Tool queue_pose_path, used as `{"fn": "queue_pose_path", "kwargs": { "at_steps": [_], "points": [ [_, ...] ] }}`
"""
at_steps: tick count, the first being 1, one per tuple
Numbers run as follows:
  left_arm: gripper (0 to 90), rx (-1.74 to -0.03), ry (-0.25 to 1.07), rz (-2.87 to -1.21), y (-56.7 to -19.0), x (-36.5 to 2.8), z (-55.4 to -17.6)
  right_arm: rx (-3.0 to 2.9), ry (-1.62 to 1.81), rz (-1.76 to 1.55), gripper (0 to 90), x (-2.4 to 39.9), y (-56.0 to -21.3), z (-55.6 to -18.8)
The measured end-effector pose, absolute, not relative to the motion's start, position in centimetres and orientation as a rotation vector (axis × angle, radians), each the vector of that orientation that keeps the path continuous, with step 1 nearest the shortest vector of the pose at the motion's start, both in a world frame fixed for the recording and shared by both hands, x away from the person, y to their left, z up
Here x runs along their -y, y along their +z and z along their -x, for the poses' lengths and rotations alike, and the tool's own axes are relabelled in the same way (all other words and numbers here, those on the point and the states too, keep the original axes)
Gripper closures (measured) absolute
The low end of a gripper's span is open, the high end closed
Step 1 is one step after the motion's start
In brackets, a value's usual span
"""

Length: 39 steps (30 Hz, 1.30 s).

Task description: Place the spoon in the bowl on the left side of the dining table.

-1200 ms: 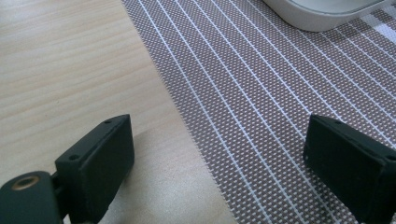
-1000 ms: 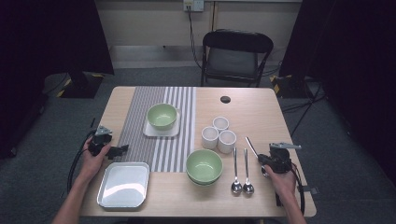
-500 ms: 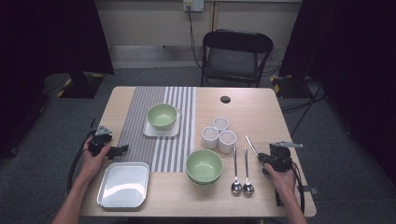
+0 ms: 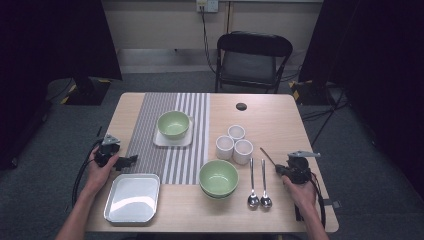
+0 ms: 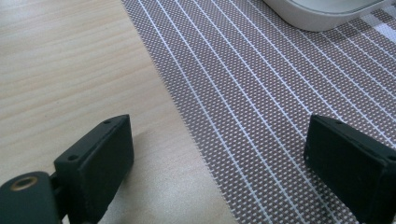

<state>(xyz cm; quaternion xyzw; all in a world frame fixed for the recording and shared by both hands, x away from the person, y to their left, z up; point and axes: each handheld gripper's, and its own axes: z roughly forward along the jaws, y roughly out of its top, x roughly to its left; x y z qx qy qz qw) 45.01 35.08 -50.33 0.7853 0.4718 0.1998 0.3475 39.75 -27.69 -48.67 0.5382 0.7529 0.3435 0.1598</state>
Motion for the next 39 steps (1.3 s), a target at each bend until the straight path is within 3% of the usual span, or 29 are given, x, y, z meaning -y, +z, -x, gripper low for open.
{"fn": "queue_pose_path", "kwargs": {
  "at_steps": [19, 24, 39],
  "points": [
    [9.4, -1.251, 0.506, -2.056, -50.0, -34.9, -45.1, -2.12, 1.001, -1.562, 90.0, 27.7, -48.5, -39.7],
    [18.6, -1.257, 0.513, -2.061, -49.6, -34.9, -45.0, -2.106, 1.027, -1.553, 90.0, 27.8, -48.1, -39.4],
    [16.2, -1.152, 0.479, -1.948, -47.0, -33.4, -43.9, -2.086, 1.122, -1.477, 90.0, 27.3, -46.7, -38.5]
  ]
}}
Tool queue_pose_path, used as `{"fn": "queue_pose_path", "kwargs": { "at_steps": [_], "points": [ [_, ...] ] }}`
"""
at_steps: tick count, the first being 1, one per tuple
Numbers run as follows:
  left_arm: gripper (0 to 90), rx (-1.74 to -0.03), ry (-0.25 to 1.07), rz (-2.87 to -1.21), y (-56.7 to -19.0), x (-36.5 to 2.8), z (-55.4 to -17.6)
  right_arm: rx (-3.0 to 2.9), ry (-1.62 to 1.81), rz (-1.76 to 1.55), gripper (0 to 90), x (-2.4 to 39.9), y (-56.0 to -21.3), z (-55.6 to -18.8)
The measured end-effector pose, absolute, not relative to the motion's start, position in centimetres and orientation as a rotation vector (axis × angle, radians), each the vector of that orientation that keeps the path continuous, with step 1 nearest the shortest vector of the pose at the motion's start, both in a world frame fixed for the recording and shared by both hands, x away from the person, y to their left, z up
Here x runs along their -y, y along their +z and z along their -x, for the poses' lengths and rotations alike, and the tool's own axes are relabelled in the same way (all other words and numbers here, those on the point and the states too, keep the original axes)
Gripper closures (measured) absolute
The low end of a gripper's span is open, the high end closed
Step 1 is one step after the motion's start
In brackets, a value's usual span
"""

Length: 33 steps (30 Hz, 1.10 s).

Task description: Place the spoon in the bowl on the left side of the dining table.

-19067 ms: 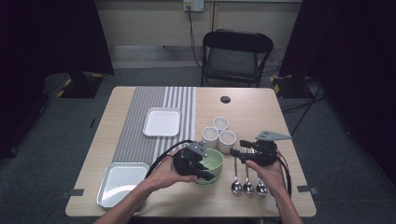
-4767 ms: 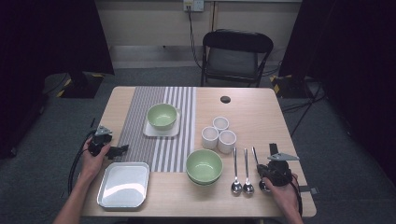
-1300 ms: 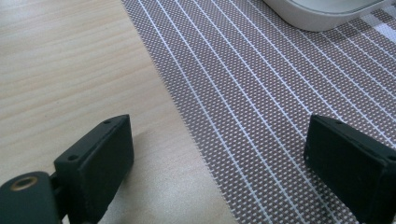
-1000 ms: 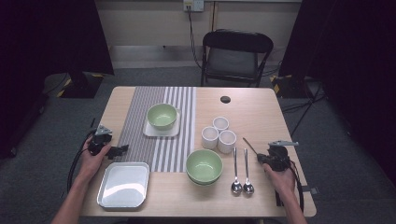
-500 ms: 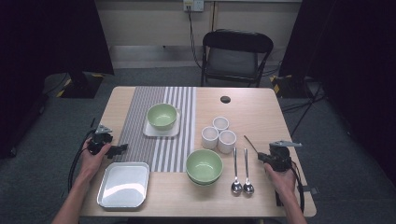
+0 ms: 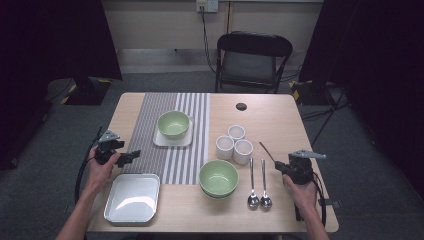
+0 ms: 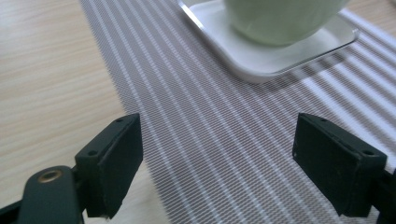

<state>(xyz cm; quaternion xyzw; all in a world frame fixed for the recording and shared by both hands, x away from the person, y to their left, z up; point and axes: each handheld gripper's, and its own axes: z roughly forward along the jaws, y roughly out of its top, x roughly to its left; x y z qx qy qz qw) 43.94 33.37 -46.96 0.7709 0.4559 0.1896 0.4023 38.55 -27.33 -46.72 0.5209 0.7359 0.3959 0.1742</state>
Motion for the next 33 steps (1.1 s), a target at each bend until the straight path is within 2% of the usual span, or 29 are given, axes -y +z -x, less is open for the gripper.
{"fn": "queue_pose_path", "kwargs": {
  "at_steps": [6, 14, 33],
  "points": [
    [15.8, -1.095, 0.442, -1.952, -46.0, -32.2, -43.6, -2.074, 1.168, -1.46, 90.0, 27.3, -46.0, -38.1],
    [18.3, -1.043, 0.512, -1.968, -45.1, -30.6, -43.1, -2.042, 1.234, -1.426, 90.0, 27.3, -44.3, -37.2],
    [18.6, -0.908, 0.446, -1.96, -42.9, -26.7, -42.5, -2.108, 1.358, -1.256, 90.0, 22.6, -41.6, -36.3]
  ]
}}
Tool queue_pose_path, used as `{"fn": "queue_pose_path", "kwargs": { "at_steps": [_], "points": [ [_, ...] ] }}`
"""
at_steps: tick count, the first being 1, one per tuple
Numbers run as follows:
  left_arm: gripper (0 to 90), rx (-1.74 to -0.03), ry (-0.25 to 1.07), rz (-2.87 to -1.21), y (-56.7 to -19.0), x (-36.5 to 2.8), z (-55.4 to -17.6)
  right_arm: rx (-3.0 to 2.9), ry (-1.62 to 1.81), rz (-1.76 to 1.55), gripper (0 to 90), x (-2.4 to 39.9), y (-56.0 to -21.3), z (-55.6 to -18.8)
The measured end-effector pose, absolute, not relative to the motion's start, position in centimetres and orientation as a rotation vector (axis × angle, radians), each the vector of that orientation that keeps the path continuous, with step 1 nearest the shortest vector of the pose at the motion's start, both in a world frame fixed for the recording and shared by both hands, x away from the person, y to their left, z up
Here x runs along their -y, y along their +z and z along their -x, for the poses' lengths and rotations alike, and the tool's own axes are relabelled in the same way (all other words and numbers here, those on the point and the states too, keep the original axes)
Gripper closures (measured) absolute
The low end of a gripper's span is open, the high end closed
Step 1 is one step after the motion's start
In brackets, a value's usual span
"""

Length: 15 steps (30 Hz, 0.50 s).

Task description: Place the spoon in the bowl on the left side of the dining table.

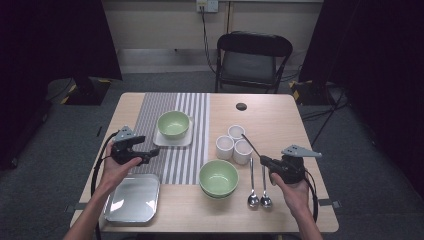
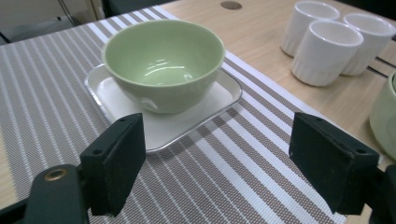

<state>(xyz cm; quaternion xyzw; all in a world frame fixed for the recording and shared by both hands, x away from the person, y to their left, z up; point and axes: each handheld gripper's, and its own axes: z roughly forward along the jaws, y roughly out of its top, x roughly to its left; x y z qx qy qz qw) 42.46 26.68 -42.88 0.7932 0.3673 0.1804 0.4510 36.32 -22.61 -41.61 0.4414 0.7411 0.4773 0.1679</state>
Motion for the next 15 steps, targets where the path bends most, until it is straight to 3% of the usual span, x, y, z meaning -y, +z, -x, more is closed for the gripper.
{"fn": "queue_pose_path", "kwargs": {
  "at_steps": [15],
  "points": [
    [18.6, -0.722, 0.365, -1.966, -40.4, -20.4, -42.0, -2.166, 1.461, -1.097, 90.0, 17.9, -38.7, -36.7]
  ]
}}
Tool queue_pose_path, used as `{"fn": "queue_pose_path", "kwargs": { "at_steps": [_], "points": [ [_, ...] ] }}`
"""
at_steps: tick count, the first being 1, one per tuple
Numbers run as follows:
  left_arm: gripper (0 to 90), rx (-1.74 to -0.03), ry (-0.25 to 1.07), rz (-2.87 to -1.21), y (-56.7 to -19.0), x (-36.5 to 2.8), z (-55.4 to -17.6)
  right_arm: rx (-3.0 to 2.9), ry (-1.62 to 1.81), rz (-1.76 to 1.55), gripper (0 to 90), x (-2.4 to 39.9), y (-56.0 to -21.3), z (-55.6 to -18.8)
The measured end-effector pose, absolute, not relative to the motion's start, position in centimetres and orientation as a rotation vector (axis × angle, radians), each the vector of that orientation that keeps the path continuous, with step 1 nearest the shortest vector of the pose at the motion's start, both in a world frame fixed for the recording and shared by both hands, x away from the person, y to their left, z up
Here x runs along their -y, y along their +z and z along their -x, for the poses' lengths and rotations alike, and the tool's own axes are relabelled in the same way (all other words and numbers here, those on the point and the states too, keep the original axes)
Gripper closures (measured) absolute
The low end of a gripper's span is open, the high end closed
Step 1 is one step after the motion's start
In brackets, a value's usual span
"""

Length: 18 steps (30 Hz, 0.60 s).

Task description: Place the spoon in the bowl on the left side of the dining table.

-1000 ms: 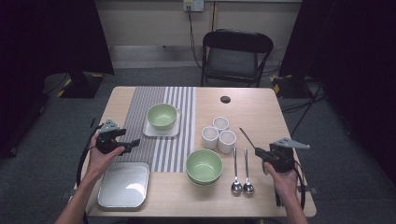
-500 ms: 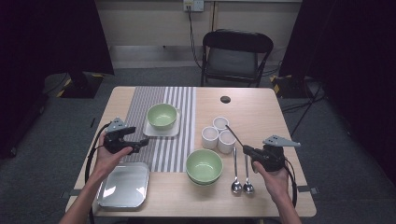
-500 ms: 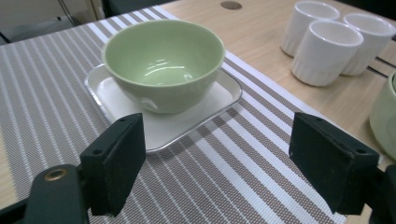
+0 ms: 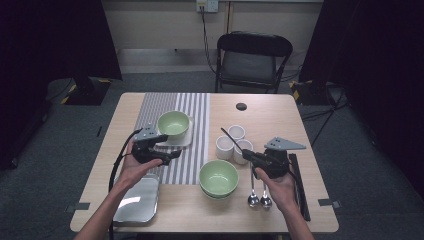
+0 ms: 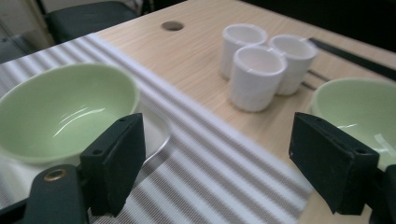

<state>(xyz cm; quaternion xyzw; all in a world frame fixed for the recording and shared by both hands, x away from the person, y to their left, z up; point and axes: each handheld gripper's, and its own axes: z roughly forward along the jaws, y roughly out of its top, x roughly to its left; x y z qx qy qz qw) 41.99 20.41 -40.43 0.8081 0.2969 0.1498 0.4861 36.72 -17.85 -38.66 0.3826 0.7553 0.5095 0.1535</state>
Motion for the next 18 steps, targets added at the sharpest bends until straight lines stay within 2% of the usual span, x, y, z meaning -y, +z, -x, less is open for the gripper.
{"fn": "queue_pose_path", "kwargs": {
  "at_steps": [9, 15, 17, 18],
  "points": [
    [22.4, -0.603, 0.333, -1.94, -37.8, -17.0, -42.0, -2.189, 1.495, -0.99, 90.0, 14.5, -36.4, -37.9],
    [22.7, -0.566, 0.243, -1.898, -38.1, -15.6, -41.4, -2.2, 1.563, -0.953, 90.0, 13.4, -36.7, -37.7],
    [23.6, -0.561, 0.289, -1.896, -38.1, -15.2, -41.0, -2.217, 1.563, -0.953, 90.0, 13.1, -37.1, -37.5],
    [23.5, -0.549, 0.247, -1.89, -37.9, -15.1, -41.0, -2.224, 1.554, -0.952, 90.0, 13.0, -37.2, -37.3]
  ]
}}
